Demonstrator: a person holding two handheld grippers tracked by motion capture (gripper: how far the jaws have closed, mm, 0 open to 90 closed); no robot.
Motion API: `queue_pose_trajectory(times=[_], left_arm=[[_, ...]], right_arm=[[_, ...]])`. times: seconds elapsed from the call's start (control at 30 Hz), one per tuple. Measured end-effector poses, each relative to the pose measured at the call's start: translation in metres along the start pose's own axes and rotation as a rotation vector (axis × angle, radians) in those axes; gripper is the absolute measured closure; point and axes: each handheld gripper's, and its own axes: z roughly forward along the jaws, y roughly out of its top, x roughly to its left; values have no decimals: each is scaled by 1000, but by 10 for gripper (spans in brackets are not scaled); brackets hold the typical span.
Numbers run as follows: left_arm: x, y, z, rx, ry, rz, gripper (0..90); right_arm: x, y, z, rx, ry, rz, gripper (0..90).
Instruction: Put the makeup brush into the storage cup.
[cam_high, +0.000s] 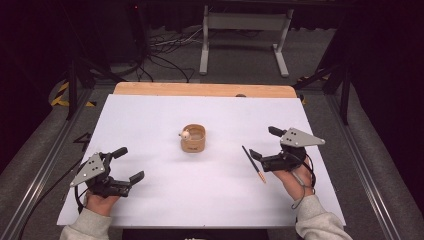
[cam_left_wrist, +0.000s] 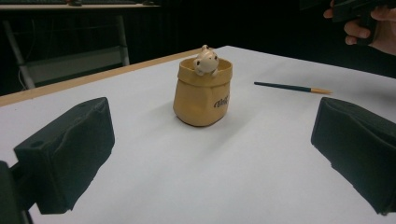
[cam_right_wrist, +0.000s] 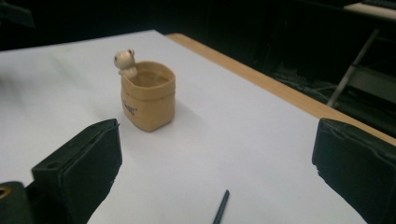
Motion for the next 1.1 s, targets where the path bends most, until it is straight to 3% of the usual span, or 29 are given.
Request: queue_pose_trajectory(times=[0.03,0.07,0.27,0.33,0.4,0.43,0.77,0.93,1.1], left_arm=[[0,0,0,0,0,0,0],[0,0,0,1,0,0,0],[1,0,1,17,-4,-6,1],[1,0,1,18,-3,3,1],[0,0,1,16,-2,-2,1],[0,0,1,19,-6,-8,1],[0,0,1,24,-10,-10,0],[1,-1,2,25,-18,-21,0],[0,-1,2,34,-21,-27,0]], right_arm=[[0,0,0,0,0,0,20],[-1,5,2,47,3,0,20],[-6,14,9,145,4,13,15],[-9,18,13,207,11,13,15],[-9,19,14,224,16,13,17],[-9,20,16,257,13,3,21],[-12,23,25,382,16,1,36],[-12,25,30,430,55,2,38],[-11,29,34,490,57,-11,42]])
